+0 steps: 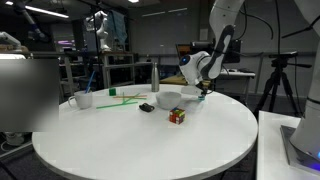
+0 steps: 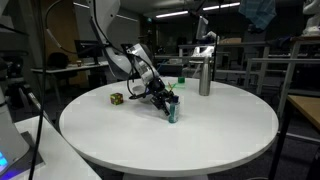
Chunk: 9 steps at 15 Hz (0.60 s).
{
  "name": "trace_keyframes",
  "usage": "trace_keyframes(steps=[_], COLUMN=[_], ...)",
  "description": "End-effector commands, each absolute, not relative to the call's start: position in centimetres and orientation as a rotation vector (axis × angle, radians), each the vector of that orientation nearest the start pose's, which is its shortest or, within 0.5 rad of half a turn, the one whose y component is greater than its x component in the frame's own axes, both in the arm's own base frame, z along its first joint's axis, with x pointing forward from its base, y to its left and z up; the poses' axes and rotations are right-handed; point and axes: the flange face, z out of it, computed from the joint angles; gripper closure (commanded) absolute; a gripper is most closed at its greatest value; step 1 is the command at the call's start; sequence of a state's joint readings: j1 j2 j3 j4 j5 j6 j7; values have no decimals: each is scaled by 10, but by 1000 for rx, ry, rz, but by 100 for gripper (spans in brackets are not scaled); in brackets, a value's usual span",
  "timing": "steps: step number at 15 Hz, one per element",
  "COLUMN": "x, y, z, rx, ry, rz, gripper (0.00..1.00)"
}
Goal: Take the bottle out of the bowl and put it on the table
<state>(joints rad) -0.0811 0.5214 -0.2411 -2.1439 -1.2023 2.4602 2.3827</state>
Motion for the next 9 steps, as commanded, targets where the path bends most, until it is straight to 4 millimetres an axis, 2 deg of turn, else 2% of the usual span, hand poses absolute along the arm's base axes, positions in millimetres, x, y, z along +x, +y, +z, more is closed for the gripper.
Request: trace_keyframes(steps=[1,7,8,9], x=[516,516,516,516], y=[-176,-176,-177,-177], z=[148,148,148,147], rx=[1718,1718,1714,1717], ry=[-1805,-1804,-1800,-1805], rz=[694,694,699,691], gripper=[47,47,22,20])
